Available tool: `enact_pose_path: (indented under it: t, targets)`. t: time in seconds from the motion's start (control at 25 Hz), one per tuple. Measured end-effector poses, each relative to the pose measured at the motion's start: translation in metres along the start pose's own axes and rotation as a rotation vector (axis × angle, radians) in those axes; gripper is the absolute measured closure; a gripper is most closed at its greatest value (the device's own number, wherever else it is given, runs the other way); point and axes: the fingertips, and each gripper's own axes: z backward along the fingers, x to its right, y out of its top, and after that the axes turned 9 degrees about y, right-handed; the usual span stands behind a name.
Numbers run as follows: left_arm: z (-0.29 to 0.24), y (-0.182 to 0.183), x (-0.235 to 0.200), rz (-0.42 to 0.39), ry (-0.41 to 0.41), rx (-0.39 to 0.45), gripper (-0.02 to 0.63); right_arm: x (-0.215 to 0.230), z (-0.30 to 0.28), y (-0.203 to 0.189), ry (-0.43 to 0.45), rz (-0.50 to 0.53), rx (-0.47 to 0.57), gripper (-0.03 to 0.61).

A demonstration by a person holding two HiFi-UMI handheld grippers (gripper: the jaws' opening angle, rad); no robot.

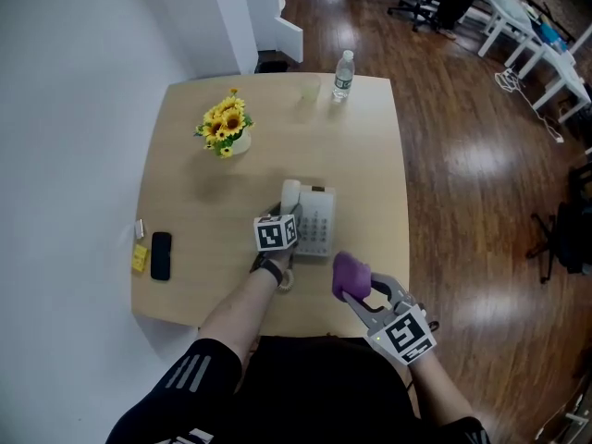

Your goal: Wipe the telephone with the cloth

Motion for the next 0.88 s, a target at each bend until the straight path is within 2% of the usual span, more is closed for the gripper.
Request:
enact_pose_path:
  t: [0.56,0.88]
  targets:
    - [-0.001,-0.017,-0.004,-0.027,0.037,-0.030,0.405,-0.004,-0.012,0.008,0.027,0.010,0.012,0.448]
    - [-0.010,-0.020,0.004,-0.037,0.015,-0.057,0.404,-0.010,-0.018,0.007,0.025,0.005,-0.007,0.448]
